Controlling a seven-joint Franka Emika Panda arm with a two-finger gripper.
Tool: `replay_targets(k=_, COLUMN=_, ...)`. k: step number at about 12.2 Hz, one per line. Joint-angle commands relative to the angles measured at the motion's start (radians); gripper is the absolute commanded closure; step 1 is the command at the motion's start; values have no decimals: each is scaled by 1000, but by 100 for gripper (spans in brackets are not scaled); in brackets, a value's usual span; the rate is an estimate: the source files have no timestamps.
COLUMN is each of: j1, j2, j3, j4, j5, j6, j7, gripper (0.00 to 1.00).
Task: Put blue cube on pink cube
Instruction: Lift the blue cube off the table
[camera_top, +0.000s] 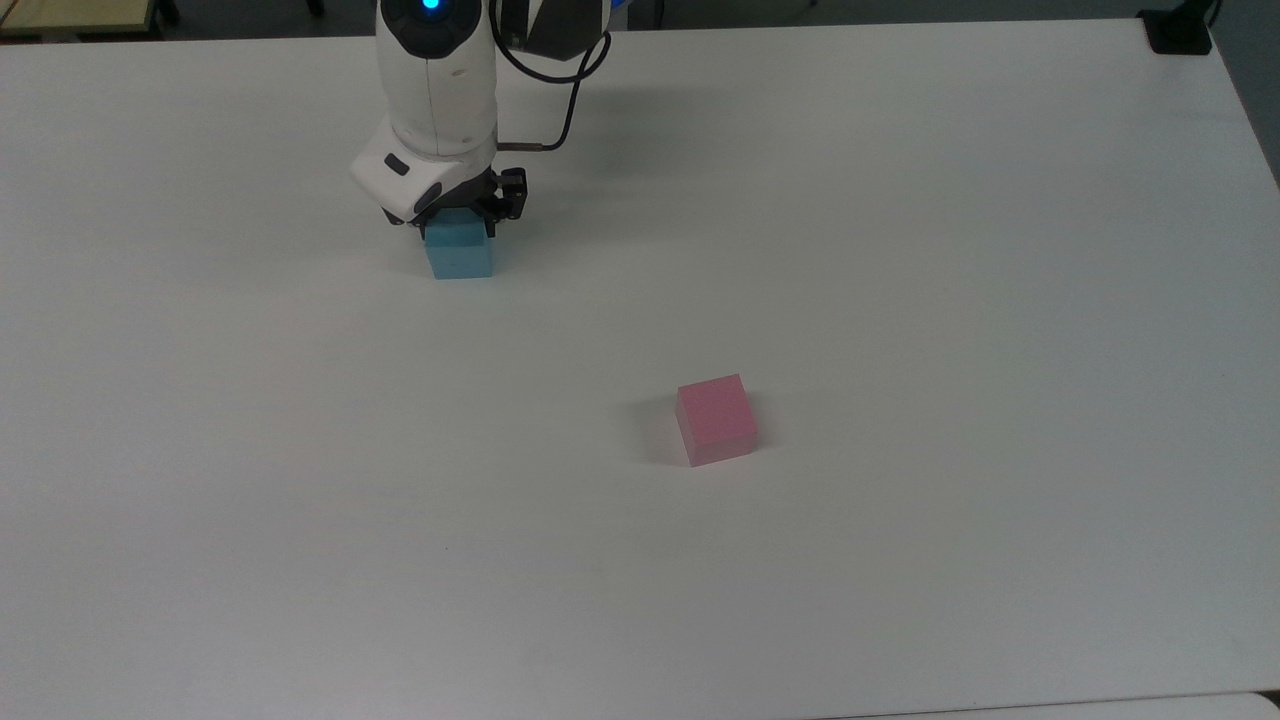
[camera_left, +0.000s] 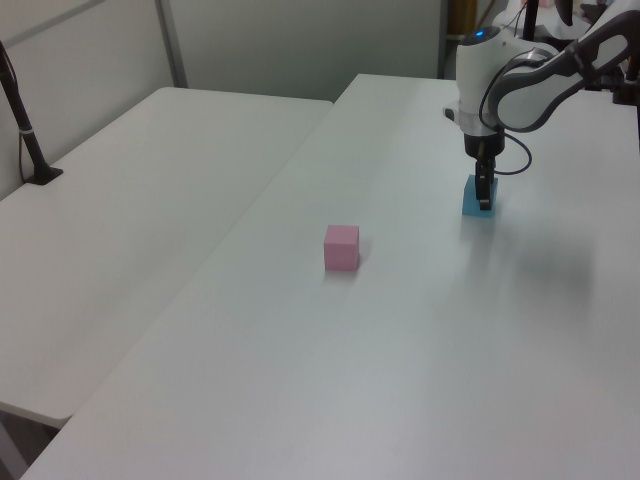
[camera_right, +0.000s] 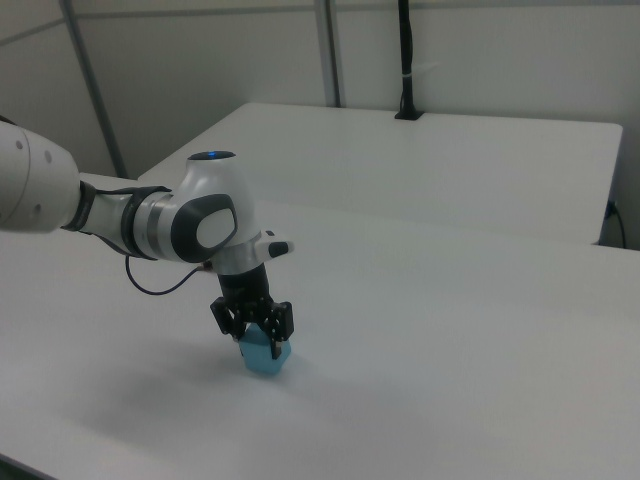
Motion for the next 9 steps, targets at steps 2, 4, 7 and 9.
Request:
replay_targets(k=2, j1=17, j2=-63, j3=-11, j4=-8, j5=-17, j6=-9, j7=52, gripper=80)
replay_targets(k=4, j1=25, j2=-98, j3=-6, j4=62, j5=-9, j6=-136, j7=60, gripper=80)
replay_targets(k=7, j1=49, j2=-114, j3=-1, j4=241, j5=65, j6=-355, j7=54, gripper=80)
replay_targets(k=9, j1=86, j2=-109, j3=0, j4=326, j5=89, j6=-426, j7=60, gripper=79)
